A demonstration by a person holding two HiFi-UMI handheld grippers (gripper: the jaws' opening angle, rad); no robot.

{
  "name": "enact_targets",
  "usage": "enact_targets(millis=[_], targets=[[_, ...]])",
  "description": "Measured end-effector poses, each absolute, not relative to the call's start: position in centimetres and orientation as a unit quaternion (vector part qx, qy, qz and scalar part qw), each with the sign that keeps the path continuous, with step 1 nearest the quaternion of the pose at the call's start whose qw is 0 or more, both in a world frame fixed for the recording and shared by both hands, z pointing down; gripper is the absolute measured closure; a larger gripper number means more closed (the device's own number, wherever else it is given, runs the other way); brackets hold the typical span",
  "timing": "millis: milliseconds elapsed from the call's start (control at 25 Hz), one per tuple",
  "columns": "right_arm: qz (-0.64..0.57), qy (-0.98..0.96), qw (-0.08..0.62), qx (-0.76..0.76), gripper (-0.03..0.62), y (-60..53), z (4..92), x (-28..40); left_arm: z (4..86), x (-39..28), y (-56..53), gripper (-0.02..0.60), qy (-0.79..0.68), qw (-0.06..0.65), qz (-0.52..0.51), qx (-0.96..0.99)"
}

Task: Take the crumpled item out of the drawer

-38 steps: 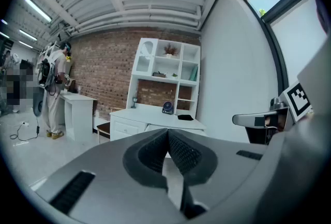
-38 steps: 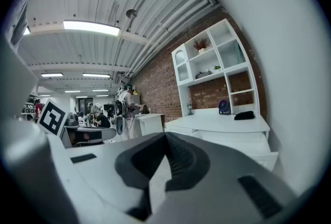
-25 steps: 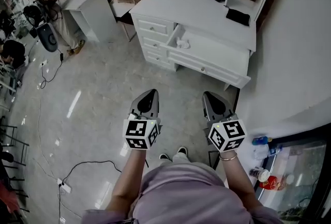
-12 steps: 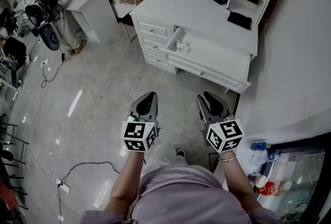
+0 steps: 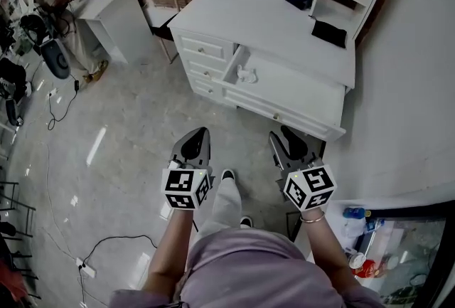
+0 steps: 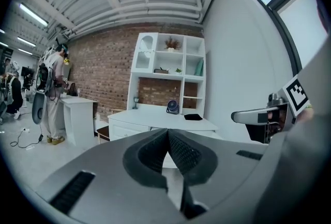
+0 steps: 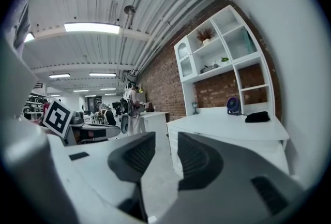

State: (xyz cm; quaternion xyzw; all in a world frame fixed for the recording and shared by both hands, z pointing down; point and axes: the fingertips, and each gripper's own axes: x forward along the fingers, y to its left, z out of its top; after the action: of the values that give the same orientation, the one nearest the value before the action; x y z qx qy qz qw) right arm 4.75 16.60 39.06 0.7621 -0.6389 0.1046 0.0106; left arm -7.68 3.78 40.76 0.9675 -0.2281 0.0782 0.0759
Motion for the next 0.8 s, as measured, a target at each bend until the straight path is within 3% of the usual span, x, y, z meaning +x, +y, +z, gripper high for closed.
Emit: enact_targets(millis=[800], targets=[[0.094, -0.624, 0.062, 0.773, 0.448, -0.5, 39.1, 16.9, 40.6, 3.4, -14.7, 0.581, -0.205, 0.081, 0.07, 0.973]])
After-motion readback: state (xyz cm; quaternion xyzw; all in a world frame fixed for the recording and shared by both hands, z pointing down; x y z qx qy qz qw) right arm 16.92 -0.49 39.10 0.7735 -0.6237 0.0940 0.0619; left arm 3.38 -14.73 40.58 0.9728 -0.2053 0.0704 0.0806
